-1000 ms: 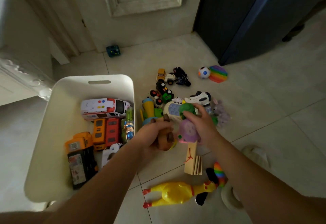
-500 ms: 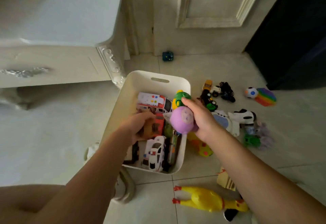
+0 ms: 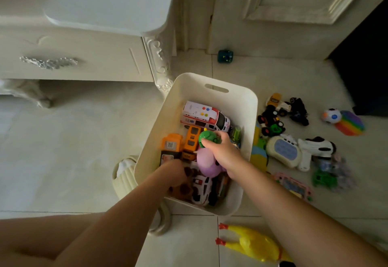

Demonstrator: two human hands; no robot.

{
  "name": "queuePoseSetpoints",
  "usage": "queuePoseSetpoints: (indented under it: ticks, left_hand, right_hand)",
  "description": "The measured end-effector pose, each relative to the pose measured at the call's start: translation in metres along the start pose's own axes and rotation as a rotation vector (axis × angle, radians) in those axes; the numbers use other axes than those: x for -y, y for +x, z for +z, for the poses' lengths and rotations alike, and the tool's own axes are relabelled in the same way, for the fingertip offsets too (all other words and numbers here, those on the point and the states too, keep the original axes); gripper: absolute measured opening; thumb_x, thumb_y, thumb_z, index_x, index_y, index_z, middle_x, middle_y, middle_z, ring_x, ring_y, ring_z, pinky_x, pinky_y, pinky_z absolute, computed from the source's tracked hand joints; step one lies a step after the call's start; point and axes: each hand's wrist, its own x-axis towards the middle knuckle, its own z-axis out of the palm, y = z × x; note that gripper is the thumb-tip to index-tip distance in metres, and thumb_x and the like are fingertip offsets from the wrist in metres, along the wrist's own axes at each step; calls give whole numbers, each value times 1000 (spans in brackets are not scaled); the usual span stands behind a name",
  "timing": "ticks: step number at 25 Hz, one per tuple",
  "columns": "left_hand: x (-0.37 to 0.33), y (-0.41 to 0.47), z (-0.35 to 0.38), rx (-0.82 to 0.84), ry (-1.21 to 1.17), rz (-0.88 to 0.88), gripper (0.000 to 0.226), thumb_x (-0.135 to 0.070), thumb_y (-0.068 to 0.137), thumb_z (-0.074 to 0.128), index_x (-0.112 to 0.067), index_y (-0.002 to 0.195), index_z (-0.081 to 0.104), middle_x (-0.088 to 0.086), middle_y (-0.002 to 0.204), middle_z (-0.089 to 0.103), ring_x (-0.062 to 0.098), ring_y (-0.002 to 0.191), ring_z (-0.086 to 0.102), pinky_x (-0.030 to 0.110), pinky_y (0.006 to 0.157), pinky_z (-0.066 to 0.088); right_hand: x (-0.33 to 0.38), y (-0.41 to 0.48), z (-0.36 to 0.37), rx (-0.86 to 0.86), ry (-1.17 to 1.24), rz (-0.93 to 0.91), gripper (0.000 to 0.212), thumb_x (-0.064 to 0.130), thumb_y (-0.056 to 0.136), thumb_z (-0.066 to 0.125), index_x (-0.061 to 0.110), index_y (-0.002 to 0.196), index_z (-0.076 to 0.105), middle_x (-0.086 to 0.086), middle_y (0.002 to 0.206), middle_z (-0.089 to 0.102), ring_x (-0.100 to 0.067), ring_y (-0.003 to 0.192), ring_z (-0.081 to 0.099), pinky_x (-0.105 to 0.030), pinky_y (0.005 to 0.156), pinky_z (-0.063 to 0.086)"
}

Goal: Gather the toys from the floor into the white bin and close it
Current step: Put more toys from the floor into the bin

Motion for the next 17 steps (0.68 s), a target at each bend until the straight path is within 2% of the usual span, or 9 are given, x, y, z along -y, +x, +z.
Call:
queuePoseSetpoints:
  ticks: [2,5,7,9,11,13,15,17]
  left_hand:
    - [1,5,5,-76,193,-24,31,-21,95,48,-8,122,59,11,123,62,26,111,60,33,92,51]
    - [9,9,9,-169,238,-93,33,-17,96,47,-16,128,53,6,136,47,24,121,52,35,93,49]
    - [14,11,11,-191,129,-106,35,-16,94,47,-19,129,49,7,138,46,24,122,51,40,98,48]
    - [20,13,6,-221,-53,-105,38,-15,91,52,-18,129,48,10,131,54,26,115,57,40,97,49]
    - [27,12,-4,-287,-200,-117,36,-13,89,53,-15,125,50,11,121,60,28,109,60,37,91,51]
    - [29,10,-10,-343,-312,-134,33,-10,89,51,-14,121,51,12,115,62,29,105,60,35,87,50]
    - [26,8,-12,-377,-342,-98,43,-5,88,47,-19,128,47,11,121,57,28,106,59,36,91,50]
    - [21,9,-9,-344,-321,-7,62,-1,87,47,-33,140,38,7,138,42,28,112,55,37,94,50]
  right_hand:
    - [1,4,-2,25,-71,4,48,41,90,61,30,132,41,4,111,50,-16,97,49,-26,66,41]
    - [-6,14,4,43,-153,-11,50,40,88,63,33,133,42,1,123,51,-18,103,49,-29,81,41]
    - [-11,23,13,58,-248,-30,54,43,85,65,37,133,43,-3,131,48,-23,110,51,-32,88,44]
    - [-11,31,23,91,-377,-67,60,44,83,66,36,137,42,-7,135,47,-27,116,53,-32,93,45]
    - [-9,39,33,147,-582,-108,64,43,86,64,30,143,39,-7,139,49,-27,121,53,-32,95,45]
    - [-5,45,42,215,-831,-75,63,42,89,59,28,146,36,-8,145,46,-29,127,50,-37,100,45]
    - [-4,48,48,267,-997,-18,61,36,91,57,34,147,33,-8,150,40,-30,131,45,-40,103,44]
    - [-2,49,50,281,-1133,-5,66,22,91,57,42,147,28,-9,151,37,-32,132,44,-42,103,44]
